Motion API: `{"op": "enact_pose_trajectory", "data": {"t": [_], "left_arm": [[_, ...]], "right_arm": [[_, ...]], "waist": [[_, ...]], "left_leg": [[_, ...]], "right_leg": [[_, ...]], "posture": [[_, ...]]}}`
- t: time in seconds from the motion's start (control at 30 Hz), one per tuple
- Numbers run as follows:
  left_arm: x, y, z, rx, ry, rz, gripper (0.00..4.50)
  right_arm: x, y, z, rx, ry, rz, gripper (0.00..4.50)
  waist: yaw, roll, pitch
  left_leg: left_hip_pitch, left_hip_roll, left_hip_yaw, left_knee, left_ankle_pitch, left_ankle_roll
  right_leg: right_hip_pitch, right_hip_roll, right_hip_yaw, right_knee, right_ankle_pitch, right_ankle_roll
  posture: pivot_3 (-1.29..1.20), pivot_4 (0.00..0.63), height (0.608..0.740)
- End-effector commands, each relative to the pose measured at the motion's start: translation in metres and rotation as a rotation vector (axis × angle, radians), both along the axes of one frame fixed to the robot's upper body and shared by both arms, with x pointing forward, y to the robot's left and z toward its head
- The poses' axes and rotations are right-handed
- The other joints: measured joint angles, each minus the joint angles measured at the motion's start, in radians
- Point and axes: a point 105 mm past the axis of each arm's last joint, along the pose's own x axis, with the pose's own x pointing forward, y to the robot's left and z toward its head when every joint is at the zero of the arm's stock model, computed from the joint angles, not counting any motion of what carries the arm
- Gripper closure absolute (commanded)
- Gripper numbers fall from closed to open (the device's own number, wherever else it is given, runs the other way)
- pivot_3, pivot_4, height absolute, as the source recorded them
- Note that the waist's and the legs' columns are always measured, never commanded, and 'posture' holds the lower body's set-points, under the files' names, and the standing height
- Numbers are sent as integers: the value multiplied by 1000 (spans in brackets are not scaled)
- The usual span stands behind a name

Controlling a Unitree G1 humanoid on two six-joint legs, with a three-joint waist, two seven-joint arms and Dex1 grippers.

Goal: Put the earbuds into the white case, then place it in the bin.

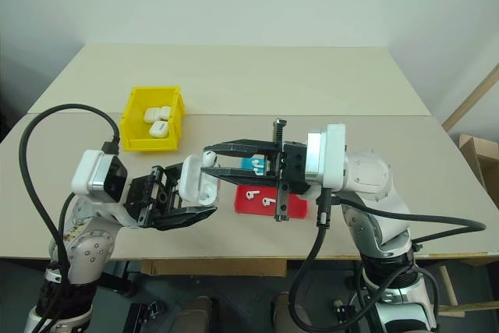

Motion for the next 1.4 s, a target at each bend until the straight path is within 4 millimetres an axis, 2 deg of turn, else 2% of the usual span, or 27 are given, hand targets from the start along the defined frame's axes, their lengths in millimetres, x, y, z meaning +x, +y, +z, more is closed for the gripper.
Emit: {"op": "enact_pose_trajectory", "data": {"t": [0.03, 0.3, 0.6, 0.77, 1.4], "left_arm": [[2, 1, 7, -24, -48, -3, 1717], [6, -5, 16, -28, -64, -10, 1717], [-5, -13, 23, -23, -62, -24, 1717], [-9, -14, 23, -18, -60, -24, 1717], [-2, -7, 16, -18, -51, -24, 1717]], "right_arm": [[-1, 1, 5, 12, -52, -13, 3840], [-3, 2, 0, -14, -60, -9, 3840], [0, 2, 3, -2, -73, -35, 3840], [2, 1, 3, -5, -78, -44, 3840], [9, 0, -5, -42, -101, -91, 3840]], "waist": [[0, 0, 0], [1, 0, 0], [1, 0, 0], [1, 0, 0], [1, 0, 0]], "left_leg": [[0, 0, 0, 0, 0, 0], [-1, 0, 0, 0, 0, 0], [-1, 0, 0, 0, 0, 0], [0, 0, 0, 0, 0, 0], [-1, 0, 0, 0, 0, 0]], "right_leg": [[0, 0, 0, 0, 0, 0], [0, 0, 0, -1, 0, 0], [0, 0, 0, 0, 0, 0], [0, 0, 0, 0, 0, 0], [0, 0, 0, 0, 0, 0]], "posture": [[0, 150, 740], [0, 150, 740], [0, 150, 740], [0, 150, 740], [0, 150, 740]]}}
